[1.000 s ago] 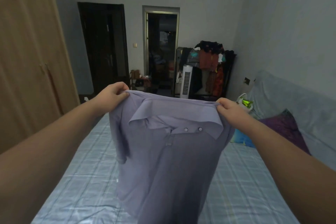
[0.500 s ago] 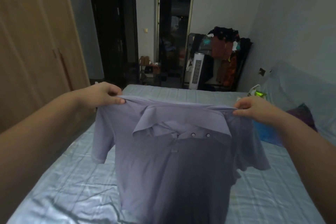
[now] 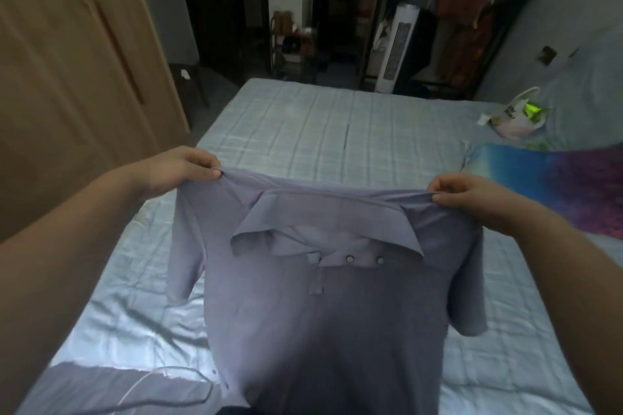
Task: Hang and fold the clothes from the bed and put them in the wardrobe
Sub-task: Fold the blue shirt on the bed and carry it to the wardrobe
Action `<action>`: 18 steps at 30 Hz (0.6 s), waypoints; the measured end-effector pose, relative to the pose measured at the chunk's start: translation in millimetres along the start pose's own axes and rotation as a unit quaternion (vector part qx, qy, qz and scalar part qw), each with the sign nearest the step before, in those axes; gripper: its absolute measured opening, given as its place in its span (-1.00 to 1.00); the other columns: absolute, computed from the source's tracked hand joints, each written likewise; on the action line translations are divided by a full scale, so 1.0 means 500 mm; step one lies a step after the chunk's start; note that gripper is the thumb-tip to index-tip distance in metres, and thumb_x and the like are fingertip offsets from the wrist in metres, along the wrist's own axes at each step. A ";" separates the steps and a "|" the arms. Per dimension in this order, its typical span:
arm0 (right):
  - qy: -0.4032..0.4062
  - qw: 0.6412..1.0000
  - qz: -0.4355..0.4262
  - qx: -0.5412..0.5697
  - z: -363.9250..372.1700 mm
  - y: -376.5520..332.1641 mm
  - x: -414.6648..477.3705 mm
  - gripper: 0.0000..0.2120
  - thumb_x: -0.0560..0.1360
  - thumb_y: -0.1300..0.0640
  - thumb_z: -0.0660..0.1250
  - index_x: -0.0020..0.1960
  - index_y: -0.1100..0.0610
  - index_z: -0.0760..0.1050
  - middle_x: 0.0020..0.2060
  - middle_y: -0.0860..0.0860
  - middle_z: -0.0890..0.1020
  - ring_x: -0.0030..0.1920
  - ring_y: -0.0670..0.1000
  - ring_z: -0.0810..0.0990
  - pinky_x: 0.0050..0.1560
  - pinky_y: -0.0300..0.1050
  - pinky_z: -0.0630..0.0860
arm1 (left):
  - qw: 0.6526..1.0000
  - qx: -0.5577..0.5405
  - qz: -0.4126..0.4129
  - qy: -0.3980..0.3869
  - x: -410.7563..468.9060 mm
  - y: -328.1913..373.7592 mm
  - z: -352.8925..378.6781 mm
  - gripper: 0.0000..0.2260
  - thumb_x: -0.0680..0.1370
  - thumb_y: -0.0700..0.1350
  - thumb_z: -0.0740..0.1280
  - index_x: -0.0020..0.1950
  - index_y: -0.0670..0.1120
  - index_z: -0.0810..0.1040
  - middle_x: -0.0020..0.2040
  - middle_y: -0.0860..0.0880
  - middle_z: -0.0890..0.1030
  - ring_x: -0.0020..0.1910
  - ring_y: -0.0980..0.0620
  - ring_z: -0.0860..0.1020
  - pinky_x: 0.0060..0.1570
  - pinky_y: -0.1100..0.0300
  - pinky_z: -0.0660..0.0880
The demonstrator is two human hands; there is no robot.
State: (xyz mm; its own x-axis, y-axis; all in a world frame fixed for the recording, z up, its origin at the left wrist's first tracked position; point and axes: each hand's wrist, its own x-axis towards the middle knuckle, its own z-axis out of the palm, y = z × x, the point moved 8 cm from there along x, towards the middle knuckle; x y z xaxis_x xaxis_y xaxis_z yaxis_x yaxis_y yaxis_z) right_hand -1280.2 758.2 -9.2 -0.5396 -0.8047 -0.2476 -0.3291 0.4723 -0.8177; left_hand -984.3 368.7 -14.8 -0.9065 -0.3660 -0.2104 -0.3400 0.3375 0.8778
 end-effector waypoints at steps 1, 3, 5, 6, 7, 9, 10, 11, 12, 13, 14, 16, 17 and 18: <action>0.043 0.997 0.004 -0.064 0.004 0.014 0.038 -0.88 0.53 0.21 0.39 -0.17 0.07 0.61 -0.24 -0.01 0.64 -0.17 -0.03 0.56 -0.14 -0.16 0.48 | 1.000 -0.004 -0.008 0.000 0.027 -0.029 -0.001 -0.80 0.45 -0.06 0.48 -0.08 -0.20 0.66 -0.12 -0.16 0.66 -0.12 -0.05 0.61 0.00 0.03 0.50; 0.088 0.981 0.017 -0.171 0.026 0.042 0.115 -0.88 0.57 0.16 0.36 -0.13 0.08 0.63 -0.16 0.04 0.67 -0.09 0.04 0.59 -0.08 -0.08 0.42 | 1.000 -0.009 -0.023 -0.007 0.087 -0.082 0.002 -0.94 0.52 -0.18 0.45 -0.09 -0.18 0.66 -0.14 -0.14 0.66 -0.12 -0.06 0.61 -0.01 0.05 0.51; 0.098 0.970 0.041 -0.220 0.056 0.081 0.193 -0.86 0.59 0.16 0.31 -0.04 0.15 0.64 -0.06 0.11 0.68 0.00 0.12 0.59 -0.09 -0.11 0.35 | 0.999 -0.009 -0.043 -0.016 0.150 -0.134 0.005 -0.97 0.55 -0.27 0.40 -0.06 -0.20 0.64 -0.13 -0.15 0.65 -0.09 -0.08 0.59 -0.03 0.10 0.50; 0.103 0.966 0.052 -0.233 0.068 0.102 0.229 -0.84 0.60 0.18 0.29 0.00 0.19 0.64 -0.02 0.14 0.67 0.03 0.14 0.59 -0.10 -0.13 0.31 | 0.998 -0.003 -0.051 -0.020 0.184 -0.158 0.005 -0.96 0.55 -0.30 0.39 -0.03 -0.24 0.62 -0.10 -0.18 0.63 -0.07 -0.09 0.57 0.00 0.10 0.48; 0.110 0.963 0.063 -0.236 0.079 0.122 0.264 -0.84 0.61 0.19 0.27 0.02 0.20 0.62 -0.01 0.16 0.66 0.04 0.15 0.58 -0.10 -0.14 0.29 | 0.998 0.007 -0.058 -0.028 0.218 -0.182 0.006 -0.94 0.54 -0.31 0.40 0.00 -0.26 0.61 -0.08 -0.20 0.62 -0.05 -0.08 0.55 0.04 0.07 0.45; 0.145 0.960 0.087 -0.223 0.092 0.159 0.322 -0.89 0.61 0.19 0.25 0.01 0.14 0.56 -0.10 0.14 0.63 -0.04 0.16 0.57 -0.13 -0.12 0.30 | 0.996 0.037 -0.068 -0.051 0.286 -0.224 0.007 -0.91 0.53 -0.29 0.43 0.02 -0.25 0.61 -0.07 -0.19 0.62 -0.06 -0.05 0.54 0.07 0.07 0.41; 0.169 0.958 0.103 -0.206 0.094 0.176 0.346 -0.94 0.61 0.18 0.26 -0.02 0.09 0.50 -0.19 0.10 0.60 -0.11 0.14 0.54 -0.18 -0.11 0.29 | 0.994 0.048 -0.073 -0.064 0.320 -0.244 0.007 -0.91 0.53 -0.27 0.44 0.01 -0.23 0.62 -0.08 -0.16 0.63 -0.07 -0.02 0.55 0.06 0.08 0.41; 0.192 0.955 0.121 -0.190 0.095 0.195 0.369 -0.94 0.61 0.16 0.26 -0.05 0.07 0.45 -0.27 0.05 0.55 -0.18 0.13 0.51 -0.26 -0.09 0.27 | 0.993 0.050 -0.079 -0.077 0.353 -0.263 0.008 -0.92 0.53 -0.24 0.45 0.00 -0.21 0.63 -0.10 -0.11 0.63 -0.09 0.02 0.55 0.04 0.10 0.41; 0.206 0.952 0.132 -0.183 0.095 0.211 0.393 -0.92 0.61 0.15 0.26 -0.07 0.05 0.42 -0.31 0.02 0.52 -0.22 0.11 0.49 -0.30 -0.09 0.25 | 0.992 0.049 -0.082 -0.087 0.389 -0.281 0.009 -0.93 0.53 -0.23 0.46 -0.01 -0.19 0.63 -0.12 -0.08 0.64 -0.11 0.04 0.55 0.03 0.12 0.42; 0.212 0.950 0.139 -0.182 0.097 0.223 0.418 -0.90 0.62 0.14 0.24 -0.08 0.04 0.42 -0.30 0.01 0.50 -0.22 0.10 0.47 -0.31 -0.08 0.24 | 0.991 0.051 -0.083 -0.090 0.426 -0.298 0.009 -0.95 0.54 -0.22 0.45 -0.02 -0.18 0.63 -0.13 -0.05 0.64 -0.12 0.06 0.55 0.02 0.13 0.42; 0.215 0.949 0.140 -0.183 0.100 0.234 0.443 -0.88 0.62 0.14 0.23 -0.09 0.04 0.42 -0.27 0.02 0.51 -0.21 0.09 0.46 -0.28 -0.08 0.23 | 0.992 0.059 -0.079 -0.079 0.464 -0.312 0.007 -0.98 0.54 -0.23 0.44 -0.05 -0.16 0.64 -0.15 -0.04 0.64 -0.14 0.06 0.55 0.00 0.13 0.42; 0.222 0.946 0.132 -0.194 0.101 0.250 0.498 -0.84 0.63 0.15 0.19 -0.13 0.06 0.41 -0.23 0.03 0.50 -0.20 0.08 0.44 -0.22 -0.09 0.21 | 0.994 0.081 -0.062 -0.031 0.544 -0.339 0.001 -0.94 0.56 -0.25 0.41 -0.10 -0.12 0.63 -0.19 -0.05 0.63 -0.18 0.04 0.53 -0.06 0.19 0.43; 0.228 0.943 0.129 -0.203 0.103 0.260 0.525 -0.82 0.64 0.15 0.18 -0.15 0.08 0.40 -0.22 0.04 0.49 -0.20 0.10 0.44 -0.21 -0.08 0.22 | 0.994 0.093 -0.053 -0.004 0.582 -0.352 0.002 -0.90 0.57 -0.25 0.39 -0.13 -0.09 0.61 -0.22 -0.05 0.62 -0.22 0.04 0.52 -0.14 0.27 0.42; 0.233 0.939 0.127 -0.216 0.104 0.271 0.555 -0.80 0.64 0.14 0.16 -0.17 0.09 0.38 -0.22 0.05 0.48 -0.19 0.12 0.45 -0.20 -0.05 0.25 | 0.992 0.112 -0.045 0.021 0.622 -0.363 0.006 -0.87 0.58 -0.23 0.36 -0.15 -0.06 0.58 -0.25 -0.03 0.59 -0.26 0.04 0.51 -0.22 0.33 0.39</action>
State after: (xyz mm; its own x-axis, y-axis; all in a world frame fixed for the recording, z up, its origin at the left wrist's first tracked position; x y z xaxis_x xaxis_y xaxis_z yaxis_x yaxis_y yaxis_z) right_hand -1434.1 580.4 -215.6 -0.8912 -0.4484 -0.0687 -0.3733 0.8111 -0.4504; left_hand -1205.0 196.0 -240.9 -0.8602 -0.4376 -0.2618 -0.4708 0.4841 0.7376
